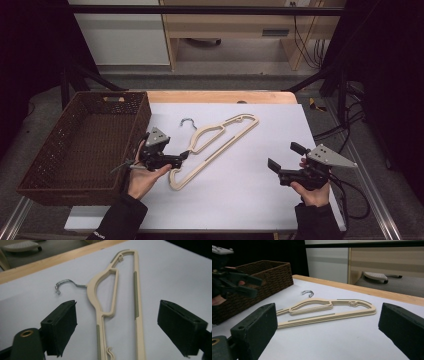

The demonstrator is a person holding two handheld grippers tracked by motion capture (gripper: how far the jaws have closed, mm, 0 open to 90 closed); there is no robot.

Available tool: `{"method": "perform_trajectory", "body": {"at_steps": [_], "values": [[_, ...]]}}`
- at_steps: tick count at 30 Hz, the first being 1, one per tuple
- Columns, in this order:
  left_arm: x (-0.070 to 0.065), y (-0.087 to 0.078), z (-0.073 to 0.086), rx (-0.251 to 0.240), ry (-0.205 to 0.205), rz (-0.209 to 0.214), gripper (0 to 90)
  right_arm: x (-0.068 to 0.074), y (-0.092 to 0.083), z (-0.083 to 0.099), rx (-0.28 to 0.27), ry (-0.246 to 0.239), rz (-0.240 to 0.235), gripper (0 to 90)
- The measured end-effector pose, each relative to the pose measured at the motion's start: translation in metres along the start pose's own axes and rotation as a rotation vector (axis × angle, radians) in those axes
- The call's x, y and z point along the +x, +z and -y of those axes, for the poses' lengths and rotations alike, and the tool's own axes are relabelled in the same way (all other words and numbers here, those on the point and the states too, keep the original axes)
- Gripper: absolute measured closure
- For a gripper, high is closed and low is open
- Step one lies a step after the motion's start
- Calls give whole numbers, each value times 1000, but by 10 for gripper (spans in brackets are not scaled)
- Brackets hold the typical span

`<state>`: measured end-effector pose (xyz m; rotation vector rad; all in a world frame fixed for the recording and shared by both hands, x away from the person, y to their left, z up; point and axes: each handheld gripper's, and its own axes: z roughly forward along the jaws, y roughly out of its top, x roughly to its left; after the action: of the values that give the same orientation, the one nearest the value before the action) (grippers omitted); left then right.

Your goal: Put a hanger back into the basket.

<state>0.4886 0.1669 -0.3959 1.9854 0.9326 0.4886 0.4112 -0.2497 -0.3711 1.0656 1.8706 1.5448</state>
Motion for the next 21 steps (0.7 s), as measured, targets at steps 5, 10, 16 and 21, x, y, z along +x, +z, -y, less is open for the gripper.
{"method": "perform_trajectory", "body": {"at_steps": [5, 10, 16, 21], "values": [[5, 23, 5, 55, -9, -9, 249, 0, 1, 1, 17, -13, 0, 24], [10, 48, 14, 129, -32, -11, 342, 0, 2, 1, 15, -10, 1, 25], [15, 67, 25, 202, -17, -21, 459, 1, 3, 2, 22, -11, 1, 24], [19, 74, 31, 243, -24, -18, 590, 1, 4, 2, 27, -12, -5, 24]]}}
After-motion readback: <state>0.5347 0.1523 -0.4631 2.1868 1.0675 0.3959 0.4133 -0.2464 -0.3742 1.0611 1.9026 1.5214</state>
